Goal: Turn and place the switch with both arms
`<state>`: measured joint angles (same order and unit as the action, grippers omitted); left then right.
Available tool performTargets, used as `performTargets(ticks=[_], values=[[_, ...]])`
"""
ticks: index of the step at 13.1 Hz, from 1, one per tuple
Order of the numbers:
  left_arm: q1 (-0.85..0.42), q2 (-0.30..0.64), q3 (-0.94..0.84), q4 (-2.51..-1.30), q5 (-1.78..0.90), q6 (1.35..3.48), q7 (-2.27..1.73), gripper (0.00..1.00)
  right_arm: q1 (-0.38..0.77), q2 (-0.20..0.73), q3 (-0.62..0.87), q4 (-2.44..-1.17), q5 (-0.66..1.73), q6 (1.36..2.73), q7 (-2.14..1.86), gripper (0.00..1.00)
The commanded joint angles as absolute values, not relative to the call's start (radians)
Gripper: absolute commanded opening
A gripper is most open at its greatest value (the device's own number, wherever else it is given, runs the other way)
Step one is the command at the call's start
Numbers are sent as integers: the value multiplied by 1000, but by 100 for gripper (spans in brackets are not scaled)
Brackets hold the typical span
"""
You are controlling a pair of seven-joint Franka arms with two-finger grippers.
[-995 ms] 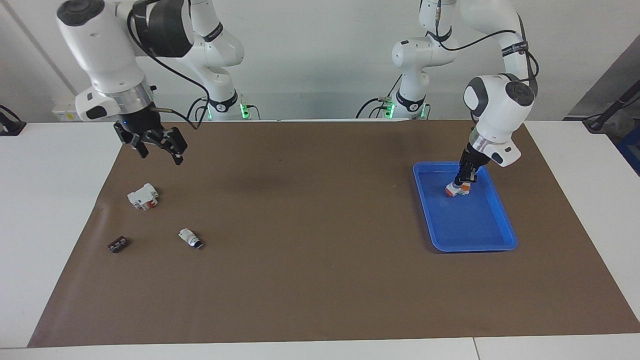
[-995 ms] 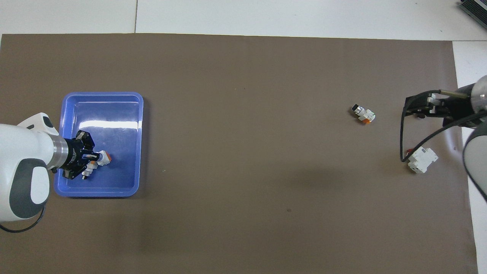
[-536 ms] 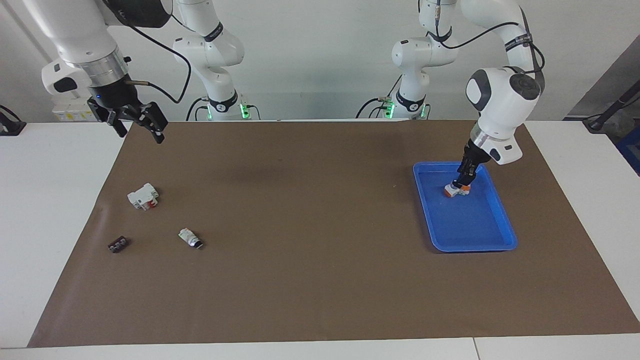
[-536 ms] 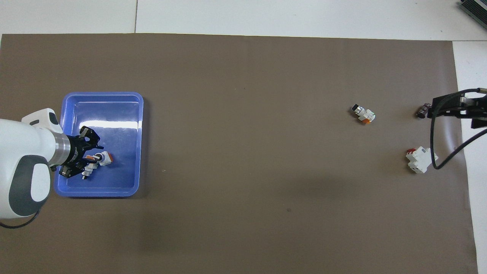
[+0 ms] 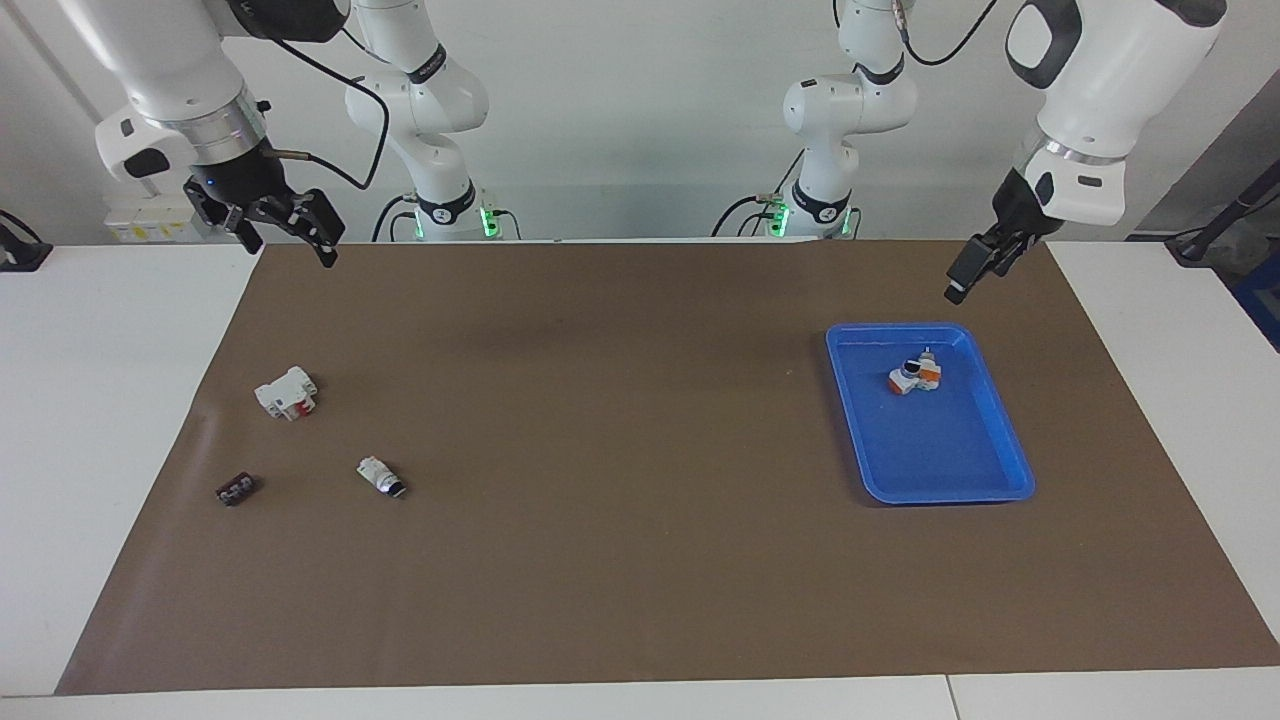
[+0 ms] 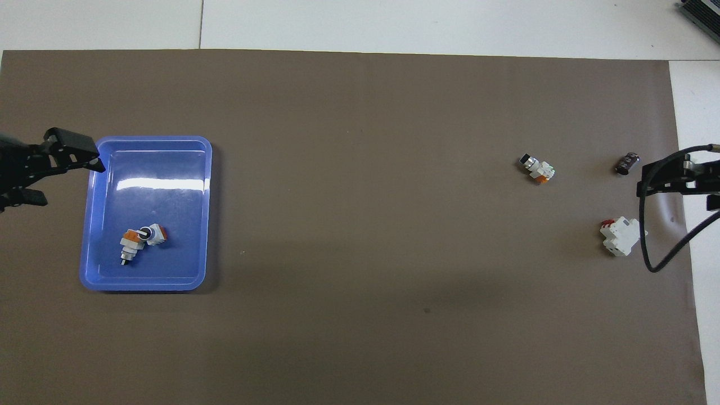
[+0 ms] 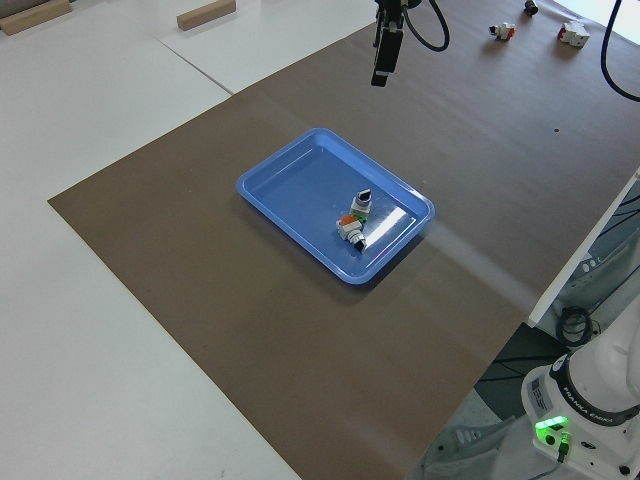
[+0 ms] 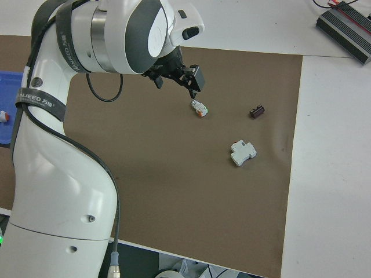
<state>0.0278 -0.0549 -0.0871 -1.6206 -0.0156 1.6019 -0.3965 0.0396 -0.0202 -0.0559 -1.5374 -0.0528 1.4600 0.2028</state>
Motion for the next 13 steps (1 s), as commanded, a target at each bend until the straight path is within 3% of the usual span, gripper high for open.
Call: performTargets(ticks=[1, 13], values=[[-4, -23, -83, -1496, 99, 1453, -154, 99, 40, -14, -40, -1497, -61, 1439, 190, 100], [37, -86, -75, -1618, -32, 1568, -40, 100, 40, -21, -38, -1529, -31, 1491, 109, 100]])
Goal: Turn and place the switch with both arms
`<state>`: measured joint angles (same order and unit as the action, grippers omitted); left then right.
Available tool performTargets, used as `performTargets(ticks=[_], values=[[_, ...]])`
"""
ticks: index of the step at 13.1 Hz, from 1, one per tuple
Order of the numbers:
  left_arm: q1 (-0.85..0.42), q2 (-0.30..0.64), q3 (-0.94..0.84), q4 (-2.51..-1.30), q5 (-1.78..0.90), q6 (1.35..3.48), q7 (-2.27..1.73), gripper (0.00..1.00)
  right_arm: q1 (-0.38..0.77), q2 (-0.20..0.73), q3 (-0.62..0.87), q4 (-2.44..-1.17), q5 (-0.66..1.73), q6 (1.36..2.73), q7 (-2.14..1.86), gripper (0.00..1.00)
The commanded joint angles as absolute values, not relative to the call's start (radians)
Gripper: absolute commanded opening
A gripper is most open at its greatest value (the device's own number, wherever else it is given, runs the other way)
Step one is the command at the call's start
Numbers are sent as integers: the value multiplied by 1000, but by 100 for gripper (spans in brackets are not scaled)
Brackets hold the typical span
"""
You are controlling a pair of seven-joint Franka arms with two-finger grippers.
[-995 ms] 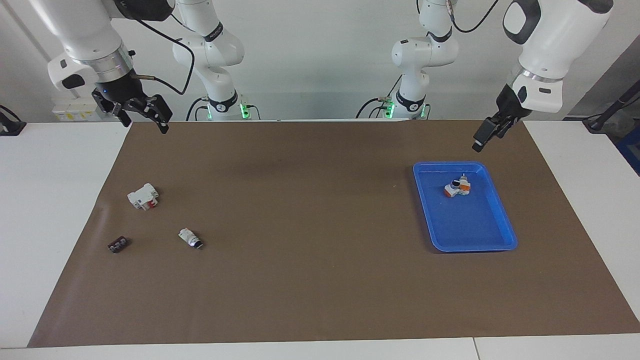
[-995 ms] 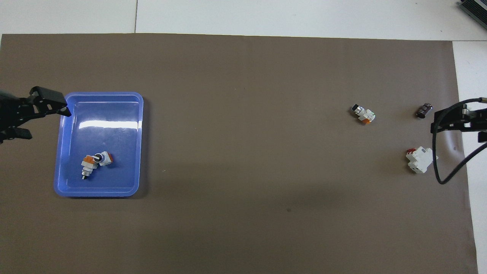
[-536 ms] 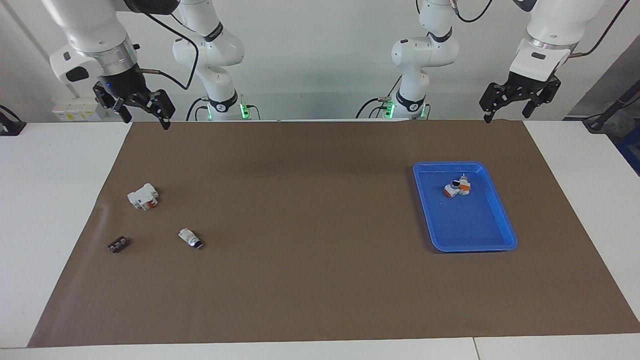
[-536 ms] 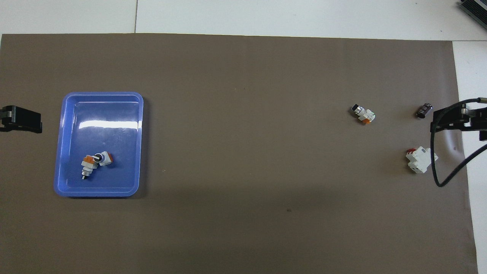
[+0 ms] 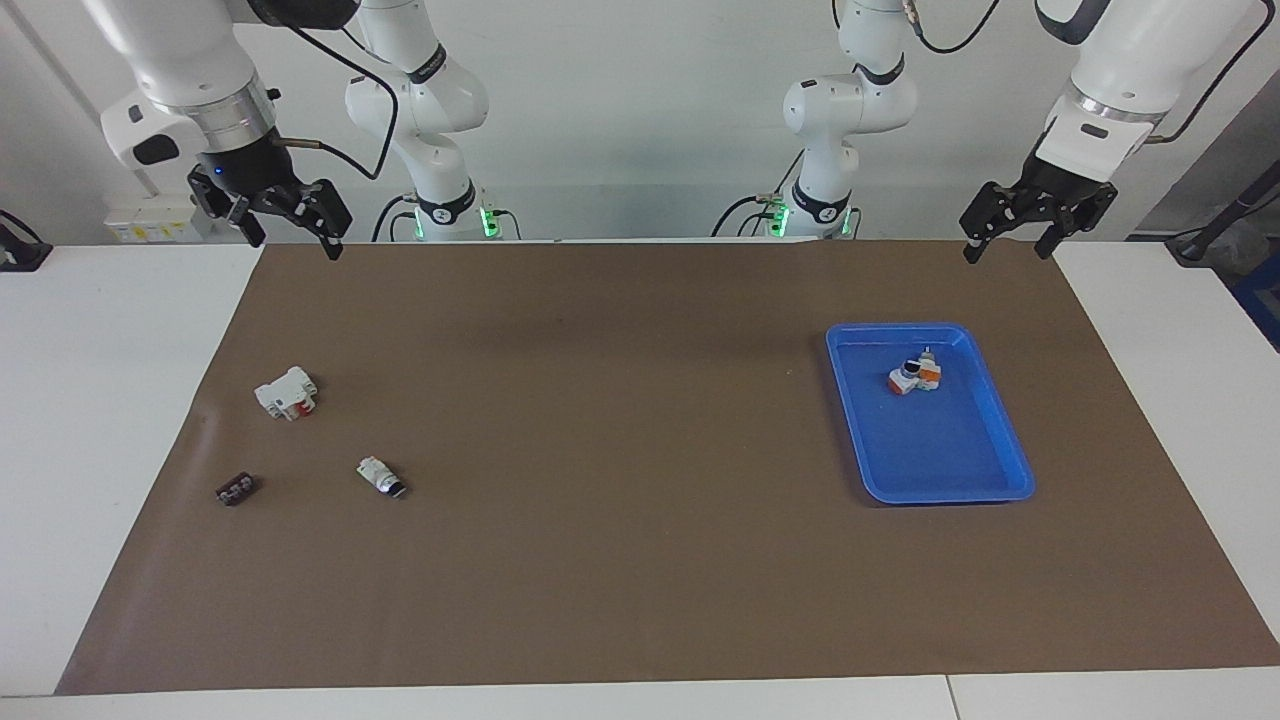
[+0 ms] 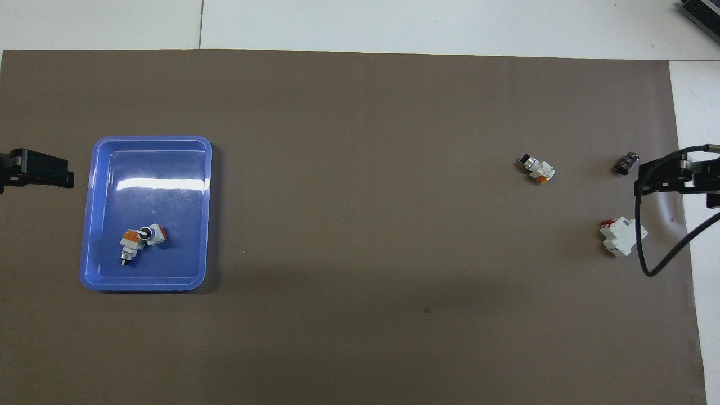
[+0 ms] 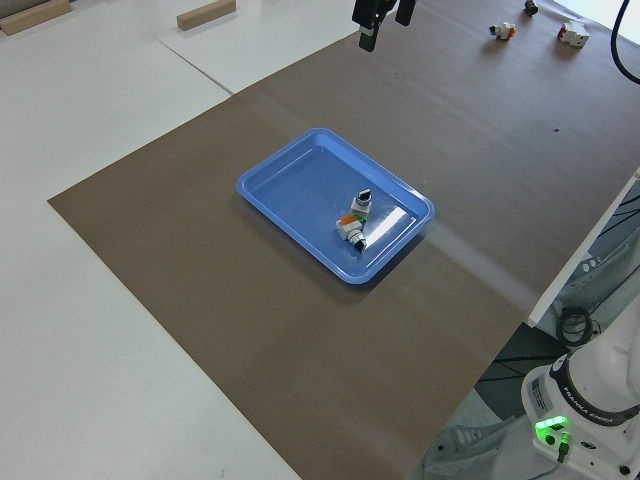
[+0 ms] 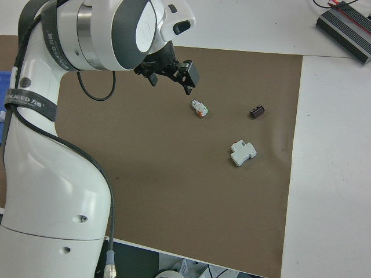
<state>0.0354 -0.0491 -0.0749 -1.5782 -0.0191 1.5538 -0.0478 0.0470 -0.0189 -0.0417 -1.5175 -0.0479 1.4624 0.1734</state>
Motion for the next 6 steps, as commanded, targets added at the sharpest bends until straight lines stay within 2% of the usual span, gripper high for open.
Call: performTargets(ticks=[1, 6], values=[[38, -86, -75, -1618, -32, 1566, -40, 100, 38, -23, -38, -1531, -31, 1485, 97, 100], [41, -87, -74, -1618, -28, 1551, -35, 100, 40, -35, -38, -1546, -31, 1486, 109, 100]])
